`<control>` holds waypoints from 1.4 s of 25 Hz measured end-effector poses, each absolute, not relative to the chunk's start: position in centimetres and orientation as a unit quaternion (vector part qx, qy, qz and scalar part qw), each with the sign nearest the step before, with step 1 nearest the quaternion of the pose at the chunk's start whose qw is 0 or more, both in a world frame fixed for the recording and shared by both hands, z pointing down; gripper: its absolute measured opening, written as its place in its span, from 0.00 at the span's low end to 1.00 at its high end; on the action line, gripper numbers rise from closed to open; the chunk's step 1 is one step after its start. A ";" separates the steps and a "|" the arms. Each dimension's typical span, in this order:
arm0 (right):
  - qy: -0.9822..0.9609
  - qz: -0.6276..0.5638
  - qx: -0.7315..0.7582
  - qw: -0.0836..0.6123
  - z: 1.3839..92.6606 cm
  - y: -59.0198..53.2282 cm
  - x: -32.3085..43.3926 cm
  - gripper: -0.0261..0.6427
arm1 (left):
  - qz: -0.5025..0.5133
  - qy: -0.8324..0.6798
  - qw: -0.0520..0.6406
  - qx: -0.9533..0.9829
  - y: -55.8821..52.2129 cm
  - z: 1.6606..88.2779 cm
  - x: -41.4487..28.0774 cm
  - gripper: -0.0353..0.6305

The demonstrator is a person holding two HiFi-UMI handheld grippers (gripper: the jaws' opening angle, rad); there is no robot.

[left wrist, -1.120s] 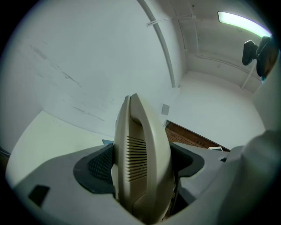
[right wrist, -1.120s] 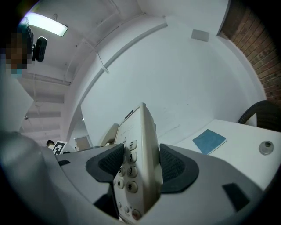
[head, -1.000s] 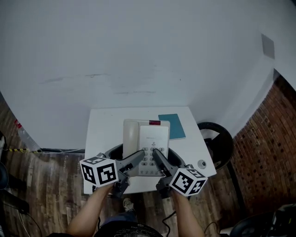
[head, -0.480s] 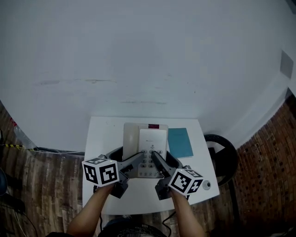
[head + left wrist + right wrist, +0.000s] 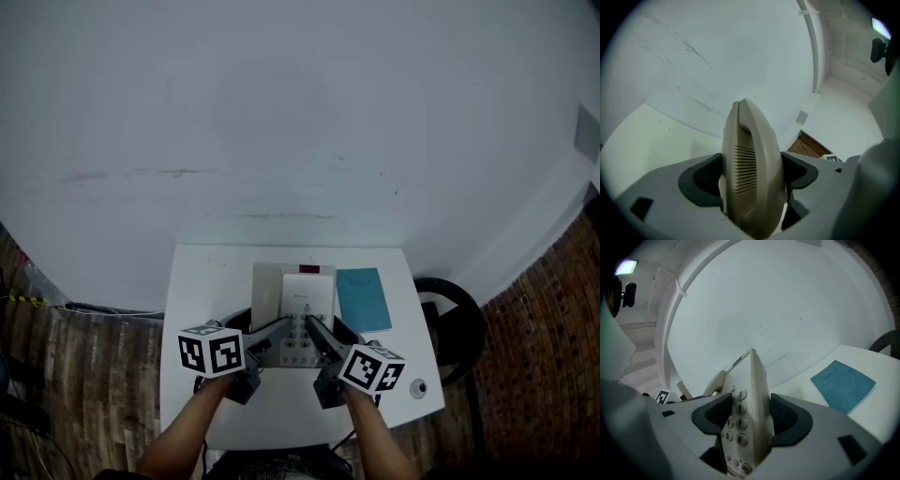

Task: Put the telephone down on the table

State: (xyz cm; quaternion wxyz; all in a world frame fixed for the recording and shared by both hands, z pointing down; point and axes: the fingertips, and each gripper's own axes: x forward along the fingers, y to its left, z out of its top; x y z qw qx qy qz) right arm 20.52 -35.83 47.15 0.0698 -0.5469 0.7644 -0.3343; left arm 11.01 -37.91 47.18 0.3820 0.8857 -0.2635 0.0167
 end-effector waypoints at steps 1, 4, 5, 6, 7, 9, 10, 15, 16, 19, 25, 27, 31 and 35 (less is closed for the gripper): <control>0.764 -0.340 -0.544 0.066 47.8 -36.2 20.7 0.42 | 0.019 -0.268 0.386 0.883 -38.2 47.8 11.2 0.64; 0.766 -0.355 -0.533 0.057 49.6 -37.4 21.3 0.42 | 0.023 -0.285 0.398 0.872 -39.2 49.7 11.7 0.64; 0.766 -0.362 -0.529 0.055 50.3 -37.7 21.5 0.42 | 0.026 -0.290 0.402 0.868 -39.4 50.3 11.9 0.64; 0.765 -0.368 -0.525 0.052 50.9 -37.9 21.7 0.42 | 0.029 -0.295 0.407 0.864 -39.6 51.0 12.1 0.64; 0.764 -0.375 -0.522 0.050 51.6 -38.1 21.9 0.42 | 0.033 -0.298 0.412 0.860 -39.7 51.6 12.3 0.64; 0.764 -0.386 -0.516 0.044 52.7 -38.6 22.3 0.42 | 0.037 -0.305 0.422 0.853 -40.0 52.6 12.7 0.64; 0.763 -0.391 -0.513 0.042 53.2 -39.0 22.4 0.42 | 0.037 -0.308 0.427 0.850 -40.4 53.0 12.9 0.64; 0.757 -0.420 -0.499 0.031 56.1 -40.7 23.3 0.42 | 0.040 -0.326 0.449 0.831 -41.8 55.7 13.7 0.64; 0.755 -0.425 -0.498 0.027 56.7 -40.9 23.4 0.42 | 0.041 -0.329 0.453 0.828 -42.0 56.2 13.8 0.64; 0.752 -0.439 -0.492 0.019 58.1 -41.5 23.5 0.42 | 0.046 -0.336 0.464 0.818 -42.6 57.7 14.0 0.64; 0.743 -0.458 -0.488 0.007 60.6 -42.2 24.1 0.42 | 0.062 -0.341 0.479 0.807 -43.3 60.2 14.6 0.64; 0.742 -0.461 -0.487 0.006 61.1 -42.5 24.1 0.42 | 0.065 -0.344 0.482 0.803 -43.5 60.7 14.7 0.64; 0.736 -0.467 -0.489 0.004 62.3 -42.7 24.2 0.42 | 0.072 -0.344 0.486 0.800 -43.9 61.7 14.7 0.64; 0.734 -0.465 -0.495 0.002 62.5 -42.9 24.1 0.42 | 0.066 -0.342 0.491 0.798 -44.2 62.1 14.7 0.64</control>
